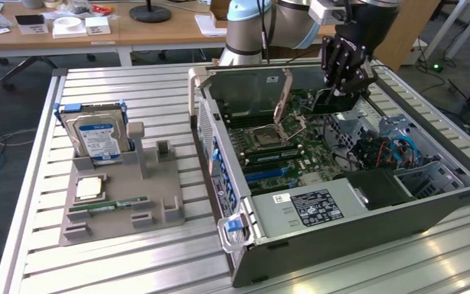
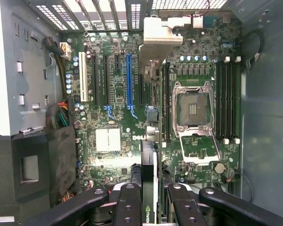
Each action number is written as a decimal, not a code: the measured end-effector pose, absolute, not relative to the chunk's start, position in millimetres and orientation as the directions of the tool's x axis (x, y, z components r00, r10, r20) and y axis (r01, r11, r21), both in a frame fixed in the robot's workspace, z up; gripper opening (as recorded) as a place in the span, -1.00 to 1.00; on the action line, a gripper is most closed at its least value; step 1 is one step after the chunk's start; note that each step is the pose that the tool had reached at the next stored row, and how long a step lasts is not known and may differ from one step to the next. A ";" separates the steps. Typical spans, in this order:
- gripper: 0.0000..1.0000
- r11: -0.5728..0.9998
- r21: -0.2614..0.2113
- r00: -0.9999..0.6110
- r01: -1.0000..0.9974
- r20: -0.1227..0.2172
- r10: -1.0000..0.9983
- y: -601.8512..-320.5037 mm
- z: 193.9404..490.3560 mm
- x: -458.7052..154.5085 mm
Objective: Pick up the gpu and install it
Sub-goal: 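Insert the gpu into the slot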
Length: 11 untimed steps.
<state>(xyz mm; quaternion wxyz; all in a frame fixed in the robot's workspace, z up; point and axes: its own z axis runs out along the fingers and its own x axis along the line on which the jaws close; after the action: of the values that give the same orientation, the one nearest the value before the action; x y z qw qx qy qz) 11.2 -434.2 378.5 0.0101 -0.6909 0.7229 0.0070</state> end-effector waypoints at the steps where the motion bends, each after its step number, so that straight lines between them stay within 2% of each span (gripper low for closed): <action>1: -0.47 0.045 -0.004 -0.045 -0.999 -0.024 -0.999 -434.2 378.5 11.3; 11: -0.47 0.045 -0.004 -0.045 -0.999 -0.024 -0.999 -434.2 378.4 8.5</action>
<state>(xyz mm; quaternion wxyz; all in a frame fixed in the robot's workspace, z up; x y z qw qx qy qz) 8.5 -434.2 378.4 0.0101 -0.6908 0.7229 0.0070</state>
